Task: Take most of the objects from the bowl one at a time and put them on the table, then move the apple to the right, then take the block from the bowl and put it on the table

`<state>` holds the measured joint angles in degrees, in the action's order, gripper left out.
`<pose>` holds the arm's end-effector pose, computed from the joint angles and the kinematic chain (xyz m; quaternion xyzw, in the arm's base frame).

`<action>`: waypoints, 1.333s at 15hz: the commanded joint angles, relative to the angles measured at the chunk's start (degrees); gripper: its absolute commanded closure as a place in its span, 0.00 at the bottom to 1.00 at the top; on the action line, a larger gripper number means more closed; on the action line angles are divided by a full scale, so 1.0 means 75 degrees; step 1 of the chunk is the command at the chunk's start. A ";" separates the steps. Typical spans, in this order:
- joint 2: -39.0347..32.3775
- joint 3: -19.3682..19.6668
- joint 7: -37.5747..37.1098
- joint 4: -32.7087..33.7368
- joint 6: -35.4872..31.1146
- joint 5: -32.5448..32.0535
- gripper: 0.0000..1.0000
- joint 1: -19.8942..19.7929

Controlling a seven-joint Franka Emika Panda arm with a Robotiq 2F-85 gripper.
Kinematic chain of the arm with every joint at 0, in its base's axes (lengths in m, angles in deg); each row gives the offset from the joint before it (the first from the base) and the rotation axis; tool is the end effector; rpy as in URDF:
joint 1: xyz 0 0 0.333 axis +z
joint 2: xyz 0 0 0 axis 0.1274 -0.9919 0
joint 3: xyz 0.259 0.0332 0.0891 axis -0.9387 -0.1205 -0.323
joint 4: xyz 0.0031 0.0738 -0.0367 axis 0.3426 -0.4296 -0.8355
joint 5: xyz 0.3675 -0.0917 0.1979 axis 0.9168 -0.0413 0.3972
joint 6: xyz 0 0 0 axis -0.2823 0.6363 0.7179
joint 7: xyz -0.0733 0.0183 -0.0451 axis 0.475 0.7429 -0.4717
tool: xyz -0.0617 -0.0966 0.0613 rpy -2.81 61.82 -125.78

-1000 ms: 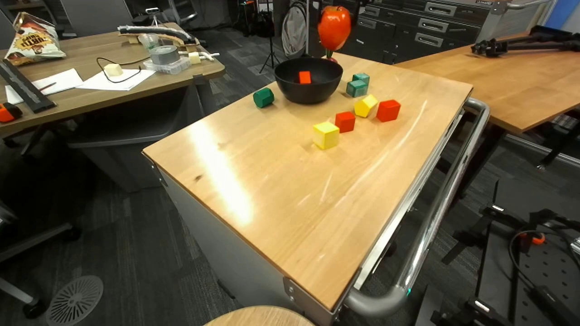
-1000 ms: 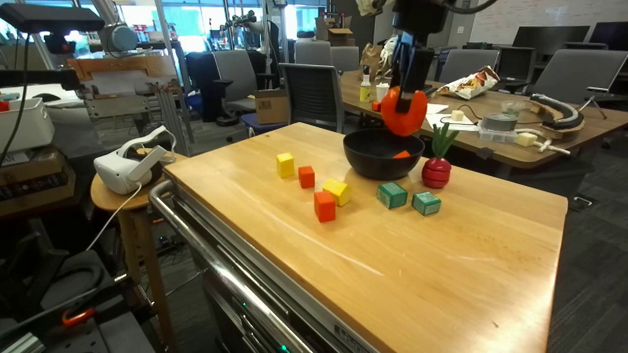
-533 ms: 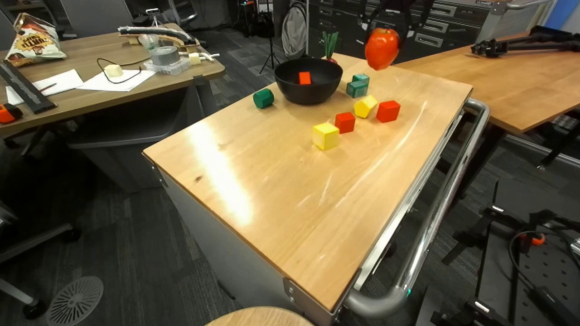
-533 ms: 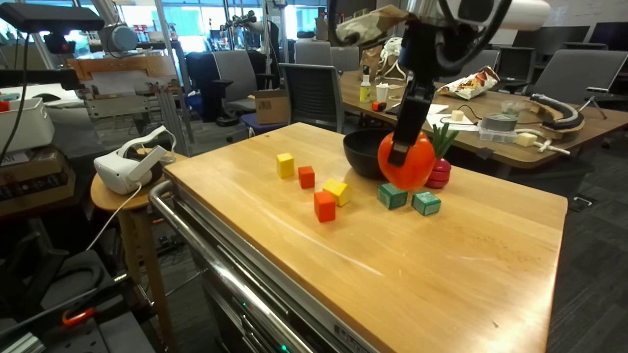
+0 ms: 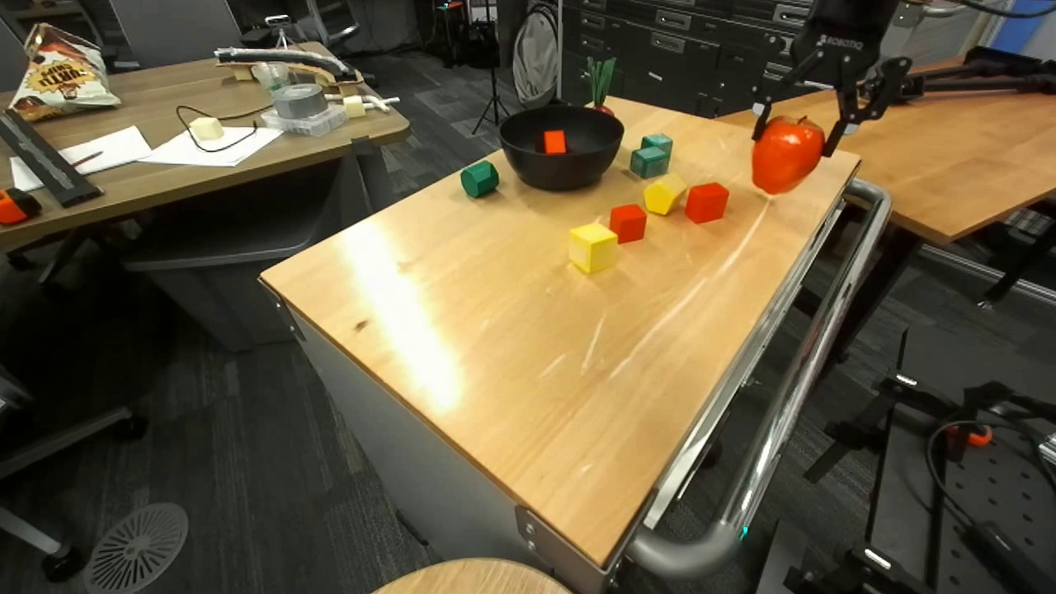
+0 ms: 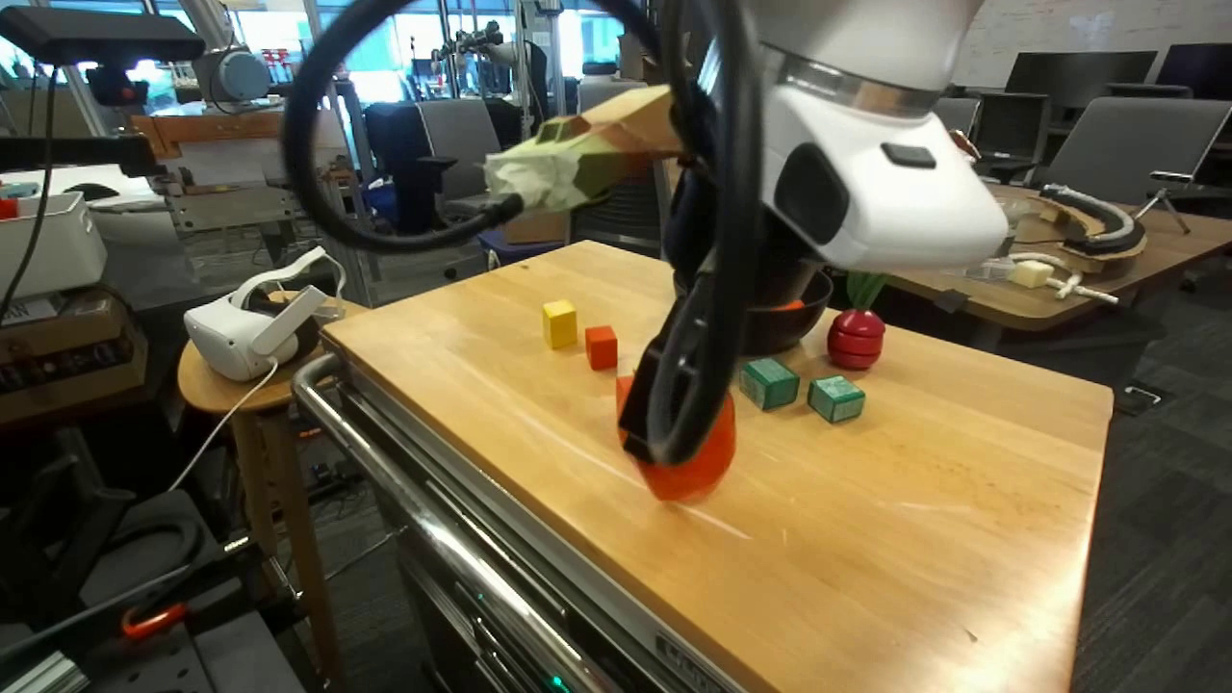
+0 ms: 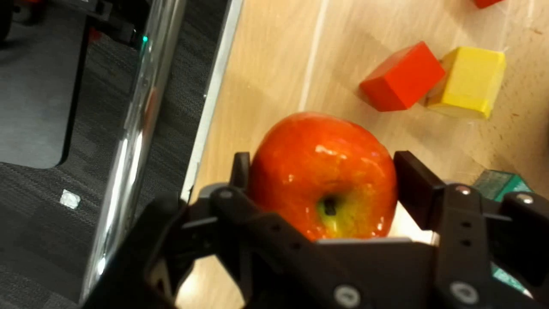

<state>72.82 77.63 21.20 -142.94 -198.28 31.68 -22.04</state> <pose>0.4511 -0.2404 0.2569 -0.7964 0.5845 0.0899 0.1265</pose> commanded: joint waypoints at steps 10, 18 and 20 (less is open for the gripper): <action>0.0473 -0.0027 0.0295 -0.0840 -0.2022 -0.0038 0.45 -0.0124; 0.0200 -0.0071 0.0730 -0.0516 -0.2036 0.0183 0.45 -0.0046; 0.0126 -0.0098 0.0935 -0.0470 -0.2021 0.0365 0.45 -0.0009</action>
<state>74.57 77.29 25.21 -147.68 -212.88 31.80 -22.54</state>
